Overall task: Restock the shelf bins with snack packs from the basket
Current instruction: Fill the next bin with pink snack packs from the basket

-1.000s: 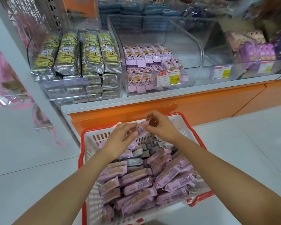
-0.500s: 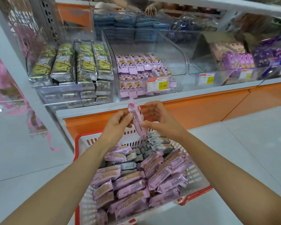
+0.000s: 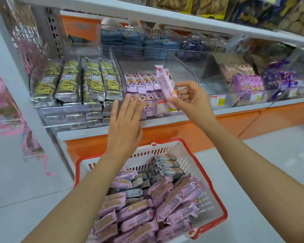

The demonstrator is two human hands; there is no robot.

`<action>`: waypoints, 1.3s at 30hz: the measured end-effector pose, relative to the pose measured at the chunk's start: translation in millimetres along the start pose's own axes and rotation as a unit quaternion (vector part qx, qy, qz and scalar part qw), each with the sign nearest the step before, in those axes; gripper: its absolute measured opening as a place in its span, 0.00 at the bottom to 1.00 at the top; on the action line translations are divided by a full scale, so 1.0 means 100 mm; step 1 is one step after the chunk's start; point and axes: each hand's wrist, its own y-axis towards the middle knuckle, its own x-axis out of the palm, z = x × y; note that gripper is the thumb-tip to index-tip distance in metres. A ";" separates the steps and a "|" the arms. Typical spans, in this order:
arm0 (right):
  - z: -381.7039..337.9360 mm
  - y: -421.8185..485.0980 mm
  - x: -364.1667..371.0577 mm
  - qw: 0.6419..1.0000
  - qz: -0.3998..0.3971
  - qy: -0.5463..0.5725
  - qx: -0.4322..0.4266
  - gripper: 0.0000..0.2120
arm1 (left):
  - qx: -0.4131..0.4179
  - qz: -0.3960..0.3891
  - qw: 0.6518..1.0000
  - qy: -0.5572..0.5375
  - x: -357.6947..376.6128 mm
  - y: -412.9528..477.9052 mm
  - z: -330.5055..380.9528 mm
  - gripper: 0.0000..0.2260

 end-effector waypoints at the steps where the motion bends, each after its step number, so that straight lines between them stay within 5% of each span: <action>1: -0.01 0.16 0.01 0.999 0.000 -0.033 0.008 0.17 | -0.001 -0.018 1.000 0.015 0.03 0.01 0.00 0.36; 8: -0.01 0.85 0.21 0.937 -0.105 -0.327 0.064 0.12 | 0.011 -0.003 0.999 0.052 0.15 -0.01 -0.06 0.43; 17: 0.03 1.02 0.37 0.888 -0.173 -0.414 0.095 0.12 | 0.012 0.001 0.999 0.042 0.20 0.00 -0.08 0.42; 25: 0.18 1.03 0.34 0.921 -0.143 -0.345 0.110 0.07 | 0.015 -0.002 1.000 0.027 0.18 -0.01 -0.07 0.41; 31: -0.11 0.58 0.26 0.991 -0.048 -0.121 -0.039 0.03 | 0.035 0.038 0.999 -0.015 0.16 -0.07 -0.12 0.33; 34: -0.22 0.14 0.34 0.989 -0.108 -0.049 -0.090 0.04 | 0.064 0.026 0.998 -0.006 0.22 -0.29 -0.21 0.25; 39: 0.19 -0.43 0.77 0.977 -0.207 -0.021 -0.044 0.06 | 0.083 -0.102 0.991 0.001 0.39 -0.74 -0.45 0.19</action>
